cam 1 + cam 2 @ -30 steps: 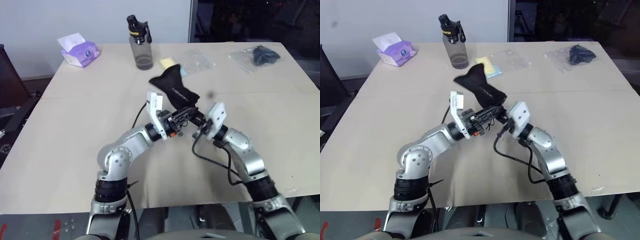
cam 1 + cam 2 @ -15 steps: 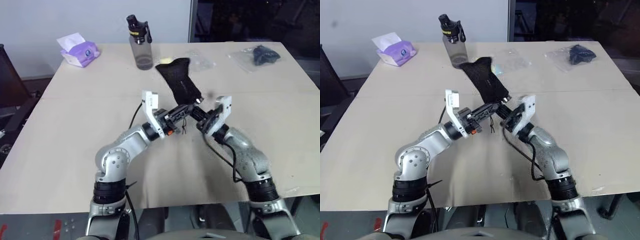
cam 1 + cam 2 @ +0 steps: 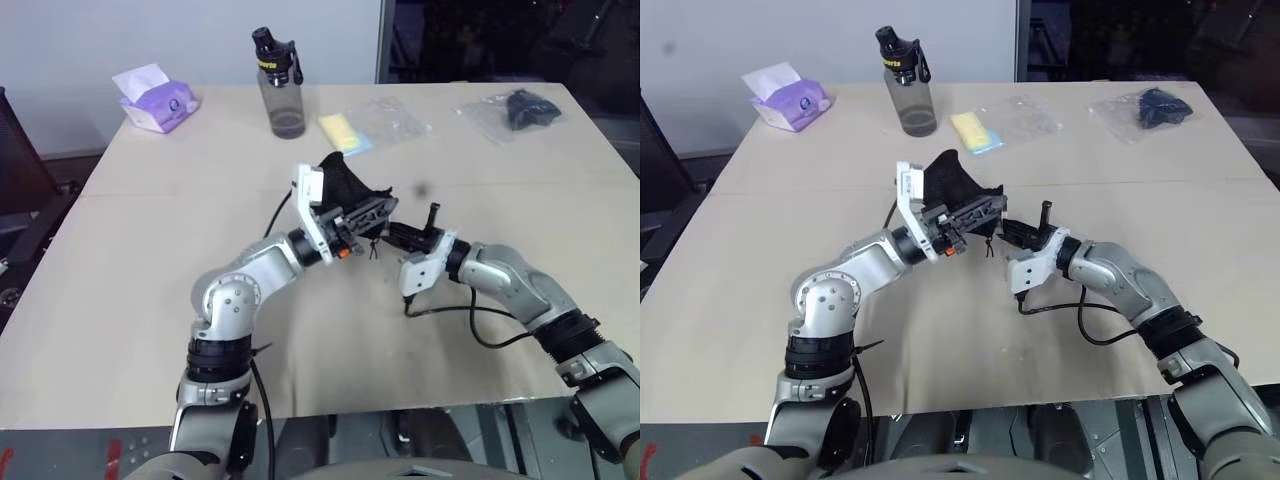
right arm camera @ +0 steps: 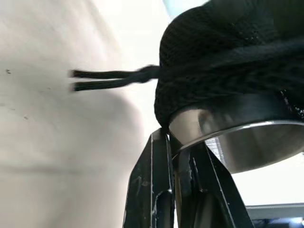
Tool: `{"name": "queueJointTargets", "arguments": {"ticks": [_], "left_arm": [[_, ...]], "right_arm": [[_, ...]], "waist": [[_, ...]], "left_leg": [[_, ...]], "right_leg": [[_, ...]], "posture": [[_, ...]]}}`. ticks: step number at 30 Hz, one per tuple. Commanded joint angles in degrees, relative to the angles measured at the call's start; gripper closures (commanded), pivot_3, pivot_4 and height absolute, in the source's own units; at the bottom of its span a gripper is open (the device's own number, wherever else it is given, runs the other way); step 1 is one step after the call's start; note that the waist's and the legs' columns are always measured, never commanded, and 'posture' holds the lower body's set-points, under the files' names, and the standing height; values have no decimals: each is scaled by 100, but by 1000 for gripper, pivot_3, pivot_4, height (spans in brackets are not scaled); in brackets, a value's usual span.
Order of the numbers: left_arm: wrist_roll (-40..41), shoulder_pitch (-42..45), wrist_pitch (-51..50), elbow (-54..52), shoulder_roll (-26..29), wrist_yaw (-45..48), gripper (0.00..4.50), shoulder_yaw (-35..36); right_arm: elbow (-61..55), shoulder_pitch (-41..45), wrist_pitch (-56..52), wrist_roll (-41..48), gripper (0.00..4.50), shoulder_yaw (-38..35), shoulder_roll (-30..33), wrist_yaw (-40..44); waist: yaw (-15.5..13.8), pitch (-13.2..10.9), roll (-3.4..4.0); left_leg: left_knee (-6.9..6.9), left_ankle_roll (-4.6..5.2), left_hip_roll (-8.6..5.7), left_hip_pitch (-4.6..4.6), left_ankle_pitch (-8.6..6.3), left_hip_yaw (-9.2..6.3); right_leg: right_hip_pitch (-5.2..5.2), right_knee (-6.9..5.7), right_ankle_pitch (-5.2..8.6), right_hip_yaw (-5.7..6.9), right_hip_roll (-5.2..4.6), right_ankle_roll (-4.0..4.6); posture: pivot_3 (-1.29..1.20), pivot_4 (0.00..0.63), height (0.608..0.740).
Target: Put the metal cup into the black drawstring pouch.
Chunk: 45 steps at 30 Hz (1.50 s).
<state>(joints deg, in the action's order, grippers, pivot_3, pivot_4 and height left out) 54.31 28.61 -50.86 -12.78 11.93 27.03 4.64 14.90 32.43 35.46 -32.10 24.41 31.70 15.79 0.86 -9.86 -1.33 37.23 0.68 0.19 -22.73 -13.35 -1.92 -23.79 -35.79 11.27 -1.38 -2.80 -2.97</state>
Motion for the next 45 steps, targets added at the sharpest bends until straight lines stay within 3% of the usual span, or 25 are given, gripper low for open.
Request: {"name": "queueJointTargets", "arguments": {"ticks": [1, 10, 22, 25, 29, 34, 36, 41, 45], "left_arm": [[168, 207, 134, -17, -64, 0, 4364, 208], [141, 176, -88, 486, -223, -539, 4364, 428], [1549, 111, -217, 1043, -1159, -2001, 4364, 1528], [2032, 55, -431, 921, -1240, -2146, 4364, 1527], [2809, 5, -578, 862, -1349, -2386, 4364, 1498], [3338, -59, -649, 821, -1346, -2654, 4364, 1323], [3470, -91, -643, 811, -1331, -2747, 4364, 1276], [3778, -195, -621, 749, -1280, -2911, 4364, 1177], [3897, -266, -638, 709, -1231, -2981, 4364, 1093]], "right_arm": [[-46, -10, 72, -30, 4465, -182, -1, -132], [-219, 133, -213, 429, 4465, -238, -302, 346], [-1129, -477, -2432, 3897, 4465, -942, -1373, 2069], [-1399, -439, -2761, 4110, 4465, -884, -1472, 2350], [-1324, -168, -2921, 3816, 4465, -594, -1586, 2561], [-679, 261, -2383, 3005, 4465, -232, -1558, 2619], [-400, 431, -2158, 2762, 4465, -274, -1649, 2357], [529, 1054, -665, 746, 4465, 189, -1218, 1053], [821, 1359, -34, -24, 4465, 420, -1125, 437]], "waist": [[-3, 0, -1], [4, -2, -3], [-2, -3, -5], [-5, -3, -4], [-7, -3, -4], [-1, -3, -4], [-5, -3, -4], [-7, -4, -5], [-8, -4, -6]], "left_leg": [[0, 0, -1, -1, 0, 0], [0, 0, 0, 1, 0, -2], [4, 1, 1, 1, -1, -8], [4, 1, 2, 2, -1, -11], [5, 1, 0, 2, -1, -10], [6, 1, 0, 5, 0, -8], [5, 0, 0, 5, 0, -11], [5, -5, -5, 3, 3, -3], [4, -8, -5, 3, 4, -6]], "right_leg": [[0, 1, 0, 0, -1, 0], [0, -2, -1, 1, -1, 0], [5, -2, -15, 7, -2, -22], [5, -4, -15, 9, -1, -22], [5, -4, -15, 10, -2, -22], [5, -5, -15, 8, -1, -22], [5, -5, -15, 11, 0, -22], [3, -3, -15, 3, -5, -21], [4, -2, -14, 6, -4, -19]], "posture": [[0, 150, 740], [0, 150, 740], [0, 150, 740], [0, 150, 740], [0, 150, 740], [0, 150, 740], [0, 150, 740], [0, 150, 740], [0, 150, 740]]}}
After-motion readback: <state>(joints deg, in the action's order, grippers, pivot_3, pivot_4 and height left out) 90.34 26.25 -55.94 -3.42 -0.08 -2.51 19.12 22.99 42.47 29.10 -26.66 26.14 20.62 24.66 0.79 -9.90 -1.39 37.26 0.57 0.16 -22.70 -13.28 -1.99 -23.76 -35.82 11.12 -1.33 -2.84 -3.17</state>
